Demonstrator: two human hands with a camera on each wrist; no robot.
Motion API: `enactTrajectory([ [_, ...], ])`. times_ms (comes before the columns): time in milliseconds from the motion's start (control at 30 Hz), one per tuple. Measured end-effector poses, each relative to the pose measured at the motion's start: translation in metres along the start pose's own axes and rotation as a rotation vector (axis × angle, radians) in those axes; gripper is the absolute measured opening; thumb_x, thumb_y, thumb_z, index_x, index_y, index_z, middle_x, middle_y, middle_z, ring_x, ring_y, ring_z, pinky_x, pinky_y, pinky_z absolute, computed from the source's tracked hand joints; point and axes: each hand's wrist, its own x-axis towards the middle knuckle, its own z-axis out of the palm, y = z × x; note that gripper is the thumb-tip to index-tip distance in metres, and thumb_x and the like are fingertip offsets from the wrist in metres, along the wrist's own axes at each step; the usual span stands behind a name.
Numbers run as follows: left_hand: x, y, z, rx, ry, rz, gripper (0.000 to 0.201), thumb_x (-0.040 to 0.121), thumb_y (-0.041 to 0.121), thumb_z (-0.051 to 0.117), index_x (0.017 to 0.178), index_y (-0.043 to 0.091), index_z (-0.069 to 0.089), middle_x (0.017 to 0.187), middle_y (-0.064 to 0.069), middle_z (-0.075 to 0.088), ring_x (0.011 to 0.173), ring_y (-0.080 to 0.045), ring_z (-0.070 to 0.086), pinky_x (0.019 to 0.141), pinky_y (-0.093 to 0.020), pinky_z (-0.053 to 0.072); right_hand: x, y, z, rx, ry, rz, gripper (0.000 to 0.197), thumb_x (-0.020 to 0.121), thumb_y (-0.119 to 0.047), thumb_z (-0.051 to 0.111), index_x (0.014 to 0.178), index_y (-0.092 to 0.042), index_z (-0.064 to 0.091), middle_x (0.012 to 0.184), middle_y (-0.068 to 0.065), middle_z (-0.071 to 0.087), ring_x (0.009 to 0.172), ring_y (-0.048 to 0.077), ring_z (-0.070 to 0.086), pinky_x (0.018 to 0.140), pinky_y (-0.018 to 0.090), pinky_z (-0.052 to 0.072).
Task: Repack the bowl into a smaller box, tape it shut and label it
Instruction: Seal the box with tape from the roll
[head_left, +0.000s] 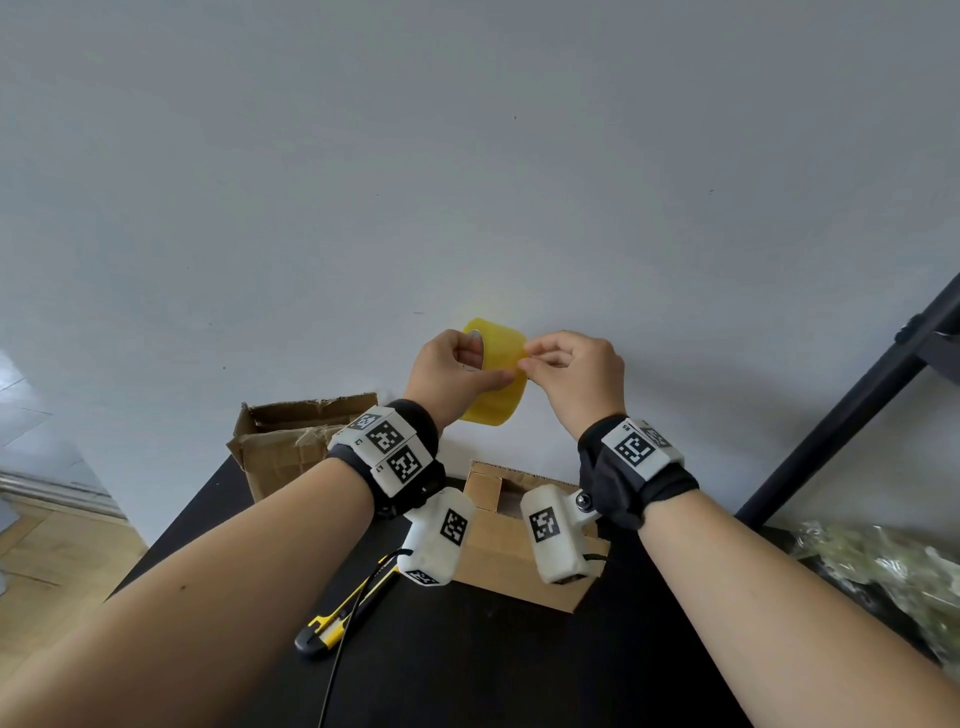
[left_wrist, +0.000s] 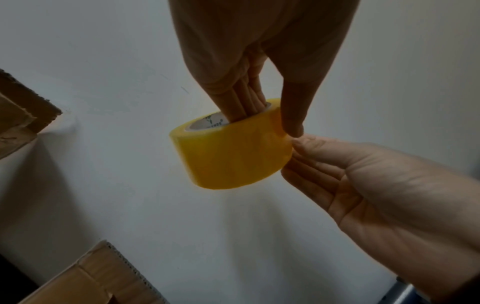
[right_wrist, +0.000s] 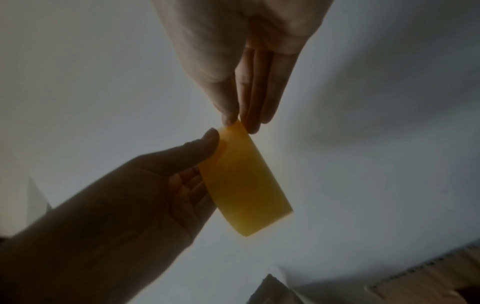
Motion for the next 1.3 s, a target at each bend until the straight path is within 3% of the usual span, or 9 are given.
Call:
enactTrajectory([
  [167, -0.001, 0.006, 0.003, 0.16, 0.031, 0.099, 0.041, 0.071, 0.017, 0.081, 0.101, 0.013, 0.053, 0.086, 0.008, 0.053, 0.08, -0.01, 0.052, 0.064, -0.015, 0.042, 0.0, 0.0, 0.0, -0.128, 0.024, -0.03, 0.02, 0.083, -0.016, 0.068, 0.102, -0.011, 0.074, 0.089, 0.004, 0.076, 0.088, 0.019, 0.07, 0.085, 0.032, 0.054],
  [300, -0.004, 0.01, 0.005, 0.365, 0.042, 0.192, 0.04, 0.07, 0.02, 0.08, 0.095, 0.019, 0.05, 0.088, 0.008, 0.053, 0.081, -0.012, 0.052, 0.071, -0.023, 0.043, -0.001, -0.008, 0.0, -0.424, -0.006, -0.056, 0.018, 0.085, -0.018, 0.059, 0.09, -0.017, 0.076, 0.082, 0.004, 0.074, 0.079, 0.028, 0.066, 0.068, 0.032, 0.054],
  [467, -0.007, 0.011, 0.006, 0.449, 0.038, 0.197, 0.039, 0.072, 0.022, 0.078, 0.102, 0.015, 0.054, 0.092, 0.007, 0.054, 0.085, -0.014, 0.054, 0.075, -0.026, 0.044, -0.002, -0.016, -0.007, -0.609, -0.044, -0.051, 0.019, 0.085, -0.018, 0.055, 0.09, -0.014, 0.073, 0.085, 0.008, 0.071, 0.082, 0.032, 0.064, 0.067, 0.03, 0.05],
  [567, -0.009, 0.012, 0.007, 0.503, 0.017, 0.226, 0.038, 0.073, 0.022, 0.076, 0.103, 0.014, 0.054, 0.093, 0.007, 0.054, 0.085, -0.014, 0.053, 0.073, -0.024, 0.041, 0.002, -0.017, -0.009, -0.685, -0.085, -0.049, 0.019, 0.084, -0.018, 0.054, 0.088, -0.015, 0.073, 0.082, 0.007, 0.07, 0.071, 0.029, 0.057, 0.06, 0.025, 0.04],
  [667, -0.01, 0.014, 0.007, 0.555, 0.006, 0.249, 0.038, 0.074, 0.021, 0.075, 0.105, 0.012, 0.054, 0.095, 0.006, 0.056, 0.084, -0.015, 0.053, 0.072, -0.024, 0.039, 0.004, -0.02, -0.01, -0.726, -0.107, -0.046, 0.02, 0.083, -0.017, 0.053, 0.085, -0.014, 0.072, 0.077, 0.006, 0.067, 0.067, 0.028, 0.051, 0.059, 0.025, 0.036],
  [833, -0.013, 0.016, 0.007, 0.583, -0.015, 0.28, 0.037, 0.075, 0.019, 0.074, 0.105, 0.01, 0.054, 0.1, 0.0, 0.06, 0.084, -0.015, 0.053, 0.07, -0.022, 0.037, 0.007, -0.022, -0.011, -0.803, -0.126, -0.086, 0.015, 0.082, -0.016, 0.054, 0.086, -0.014, 0.068, 0.08, 0.006, 0.067, 0.068, 0.027, 0.051, 0.061, 0.025, 0.037],
  [1000, -0.014, 0.016, 0.007, 0.603, -0.028, 0.291, 0.036, 0.074, 0.019, 0.073, 0.103, 0.01, 0.053, 0.102, -0.001, 0.061, 0.083, -0.014, 0.052, 0.069, -0.022, 0.036, 0.007, -0.023, -0.011, -0.855, -0.155, -0.125, 0.013, 0.081, -0.021, 0.056, 0.084, -0.013, 0.067, 0.072, 0.003, 0.058, 0.065, 0.027, 0.051, 0.059, 0.025, 0.038],
  [1200, -0.014, 0.017, 0.006, 0.631, -0.039, 0.317, 0.034, 0.074, 0.019, 0.073, 0.1, 0.009, 0.054, 0.101, -0.002, 0.062, 0.082, -0.017, 0.054, 0.067, -0.024, 0.04, 0.008, -0.023, -0.014, -0.782, -0.202, -0.123, 0.012, 0.076, -0.024, 0.06, 0.076, -0.013, 0.064, 0.068, 0.003, 0.058, 0.063, 0.026, 0.05, 0.05, 0.023, 0.029],
  [1300, -0.013, 0.016, 0.005, 0.624, -0.043, 0.319, 0.035, 0.073, 0.019, 0.074, 0.099, 0.009, 0.054, 0.1, -0.002, 0.062, 0.083, -0.019, 0.056, 0.069, -0.028, 0.044, 0.008, -0.019, -0.016, -0.662, -0.242, -0.087, 0.011, 0.074, -0.025, 0.063, 0.076, -0.014, 0.066, 0.072, 0.003, 0.063, 0.069, 0.026, 0.057, 0.056, 0.024, 0.037],
])
